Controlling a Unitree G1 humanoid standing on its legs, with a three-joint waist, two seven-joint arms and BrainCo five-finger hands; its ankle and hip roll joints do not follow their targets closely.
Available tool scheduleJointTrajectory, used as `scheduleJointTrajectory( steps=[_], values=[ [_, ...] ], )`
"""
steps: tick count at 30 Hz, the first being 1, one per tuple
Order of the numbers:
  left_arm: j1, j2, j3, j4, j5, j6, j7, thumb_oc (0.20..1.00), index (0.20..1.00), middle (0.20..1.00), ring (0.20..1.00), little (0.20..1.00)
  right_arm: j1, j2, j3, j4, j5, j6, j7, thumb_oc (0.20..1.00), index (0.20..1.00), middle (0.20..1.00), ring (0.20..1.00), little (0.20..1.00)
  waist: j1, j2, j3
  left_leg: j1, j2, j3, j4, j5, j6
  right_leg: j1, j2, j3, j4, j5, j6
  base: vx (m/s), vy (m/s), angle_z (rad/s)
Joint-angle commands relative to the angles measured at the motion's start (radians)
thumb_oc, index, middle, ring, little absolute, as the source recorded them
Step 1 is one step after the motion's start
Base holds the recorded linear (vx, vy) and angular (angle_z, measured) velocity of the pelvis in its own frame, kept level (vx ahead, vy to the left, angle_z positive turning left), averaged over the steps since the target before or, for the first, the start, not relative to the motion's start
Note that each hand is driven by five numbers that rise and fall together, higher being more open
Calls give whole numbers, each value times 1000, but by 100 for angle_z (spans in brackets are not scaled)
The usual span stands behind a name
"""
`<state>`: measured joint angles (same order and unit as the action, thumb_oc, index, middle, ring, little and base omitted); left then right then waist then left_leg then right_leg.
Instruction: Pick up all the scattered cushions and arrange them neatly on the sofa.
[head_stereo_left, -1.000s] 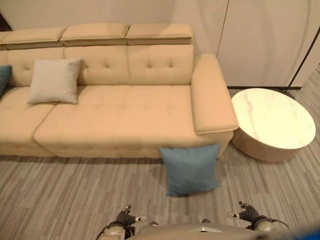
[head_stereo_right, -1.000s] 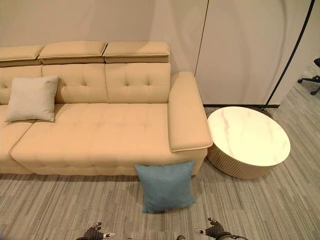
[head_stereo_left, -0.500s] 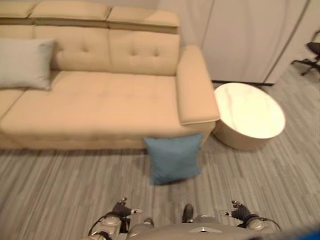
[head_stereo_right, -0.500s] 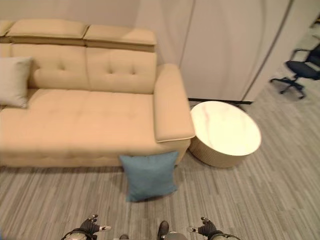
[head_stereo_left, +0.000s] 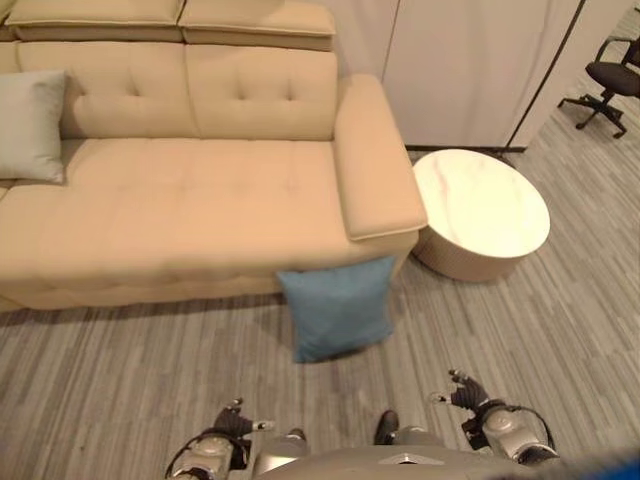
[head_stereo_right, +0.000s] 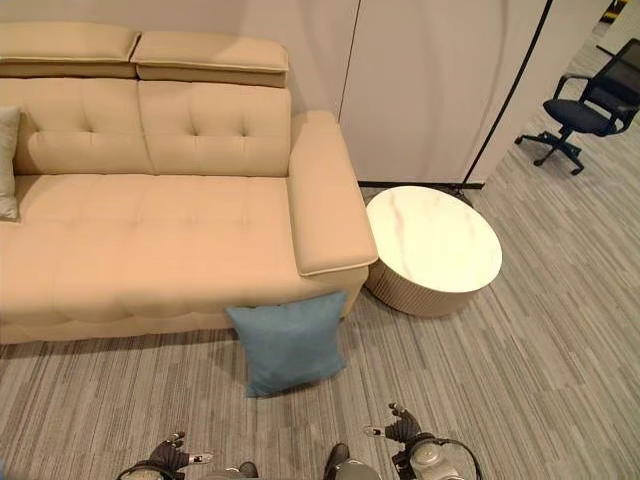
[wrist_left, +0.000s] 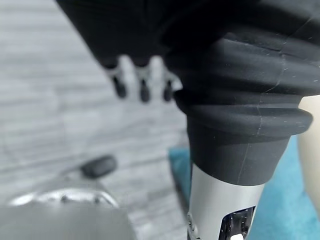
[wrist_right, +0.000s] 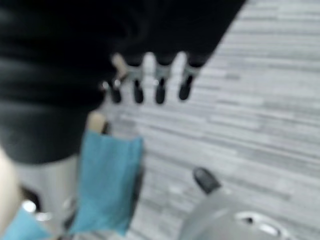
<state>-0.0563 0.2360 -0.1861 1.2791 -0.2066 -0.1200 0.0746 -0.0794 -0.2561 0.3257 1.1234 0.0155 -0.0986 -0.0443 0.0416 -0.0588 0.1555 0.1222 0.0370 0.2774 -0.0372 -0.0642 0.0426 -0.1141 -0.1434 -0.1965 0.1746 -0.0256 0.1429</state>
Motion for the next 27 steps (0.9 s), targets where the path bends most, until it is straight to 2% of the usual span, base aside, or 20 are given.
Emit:
scheduleJointTrajectory(
  steps=[1, 3, 4, 6, 8, 9, 10, 11, 12, 13, 14, 15, 16, 18, 22, 25, 27],
  values=[
    [-18, 9, 14, 10, 15, -23, 7, 1000, 1000, 1000, 1000, 1000, -4, -18, 38, 12, -2, -12, 5, 1000, 1000, 1000, 1000, 1000, -3, -51, -15, -6, -41, -152, 59, -33, -56, 11, -41, 34, -131, 131, 45, 332, -200, 64],
    [-21, 7, 7, 10, 13, -22, 7, 1000, 1000, 1000, 1000, 1000, 0, -21, 38, 13, 0, -14, 3, 1000, 1000, 1000, 1000, 1000, -13, -48, -17, -14, -33, -166, 81, -37, -67, 15, -29, 35, -118, 115, 36, 219, -184, 58],
    [-22, 0, -6, 8, 16, -19, -1, 1000, 1000, 1000, 1000, 1000, 14, -30, 30, 15, 9, -15, 4, 1000, 1000, 1000, 1000, 1000, -30, -47, -20, -40, -12, -165, 142, -30, -100, 36, -20, -1, -123, 94, 19, 148, -206, 67],
    [-47, -4, -34, 0, 18, -18, -2, 1000, 1000, 1000, 1000, 1000, 14, -39, 24, 9, 32, -21, -3, 1000, 1000, 1000, 1000, 1000, -55, -55, 0, -131, 43, -127, 298, 36, -146, 70, -9, -44, -136, 74, -14, 86, -257, 87],
    [-62, -5, -47, -19, 6, -16, -4, 1000, 1000, 1000, 1000, 1000, 7, -50, 29, 11, 38, -21, -6, 1000, 1000, 1000, 1000, 1000, -51, -62, 25, -181, 74, -102, 378, 66, -156, 94, -1, -83, -140, 51, -38, 46, -187, 61],
    [-65, -3, -50, -24, 0, -18, -5, 1000, 1000, 1000, 1000, 1000, 5, -50, 30, 13, 40, -20, -7, 1000, 1000, 1000, 1000, 1000, -48, -60, 29, -190, 81, -97, 356, 67, -154, 102, 5, -94, -143, 42, -40, 116, -120, 61],
    [-68, 0, -53, -27, -2, -17, -5, 1000, 1000, 1000, 1000, 1000, 5, -48, 26, 18, 49, -19, -9, 1000, 1000, 1000, 1000, 1000, -46, -61, 32, -208, 95, -76, 274, 51, -143, 123, 11, -115, -155, 26, -34, 155, -43, 47],
    [-65, 3, -52, -25, 4, -17, -3, 1000, 1000, 1000, 1000, 1000, 10, -47, 20, 19, 52, -20, -10, 1000, 1000, 1000, 1000, 1000, -49, -59, 21, -221, 109, -46, 203, 80, -141, 127, 17, -125, -159, 19, -30, 131, -19, 44],
    [-65, 3, -52, -25, 4, -17, -3, 1000, 1000, 1000, 1000, 1000, 10, -47, 20, 19, 52, -20, -10, 1000, 1000, 1000, 1000, 1000, -48, -59, 23, -218, 109, -45, 202, 79, -141, 129, 17, -125, -159, 18, -29, 273, 62, 37],
    [-59, 5, -44, -21, 6, -16, 0, 1000, 1000, 1000, 1000, 1000, 17, -44, 15, 22, 52, -21, -13, 1000, 1000, 1000, 1000, 1000, -44, -49, 15, -257, 135, -21, 118, 141, -158, 157, 34, -128, -163, -13, -25, 159, 53, 51],
    [-59, 6, -44, -22, 6, -16, 0, 1000, 1000, 1000, 1000, 1000, 17, -44, 15, 21, 52, -21, -13, 1000, 1000, 1000, 1000, 1000, -44, -50, 16, -260, 134, -12, 108, 161, -150, 148, 32, -134, -161, -4, -31, 305, 103, 62],
    [-59, 15, -37, -16, 9, -15, 1, 1000, 1000, 1000, 1000, 1000, 15, -40, 17, 26, 53, -21, -10, 1000, 1000, 1000, 1000, 1000, -35, -52, 15, -278, 146, -11, 98, 189, -157, 163, 40, -129, -155, -24, -34, 184, 114, 41],
    [-52, 19, -29, -12, 2, -16, 0, 1000, 1000, 1000, 1000, 1000, 12, -34, 20, 26, 49, -19, -8, 1000, 1000, 1000, 1000, 1000, -33, -58, 10, -264, 133, -13, 100, 165, -146, 168, 37, -124, -144, -32, -29, 231, 112, 16],
    [-47, 21, -25, -10, 2, -16, -1, 1000, 1000, 1000, 1000, 1000, 15, -30, 18, 27, 45, -18, -7, 1000, 1000, 1000, 1000, 1000, -34, -63, 6, -258, 122, -10, 107, 152, -141, 176, 28, -121, -133, -33, -22, 215, 167, -31],
    [-41, 42, -9, -6, 9, -14, -5, 1000, 1000, 1000, 1000, 1000, 2, -12, 23, 18, 34, -17, -2, 1000, 1000, 1000, 1000, 1000, -8, -87, -6, -239, 73, 19, 140, 85, -98, 161, -20, -95, -44, -29, 14, 234, 251, -40],
    [-41, 50, -1, -11, 7, -13, -2, 1000, 1000, 1000, 1000, 1000, -14, -10, 25, 6, 31, -16, -1, 1000, 1000, 1000, 1000, 1000, 8, -83, 0, -217, 50, 34, 160, 46, -67, 120, -64, -112, 66, 11, 41, 140, 248, -26],
    [-38, 57, 5, -10, 7, -13, -4, 1000, 1000, 1000, 1000, 1000, -18, -10, 23, -11, 35, -18, 4, 1000, 1000, 1000, 1000, 1000, 2, -74, 6, -194, 32, 31, 156, 32, -50, 88, -63, -91, 153, 23, 43, 164, 234, -29]
  ],
)
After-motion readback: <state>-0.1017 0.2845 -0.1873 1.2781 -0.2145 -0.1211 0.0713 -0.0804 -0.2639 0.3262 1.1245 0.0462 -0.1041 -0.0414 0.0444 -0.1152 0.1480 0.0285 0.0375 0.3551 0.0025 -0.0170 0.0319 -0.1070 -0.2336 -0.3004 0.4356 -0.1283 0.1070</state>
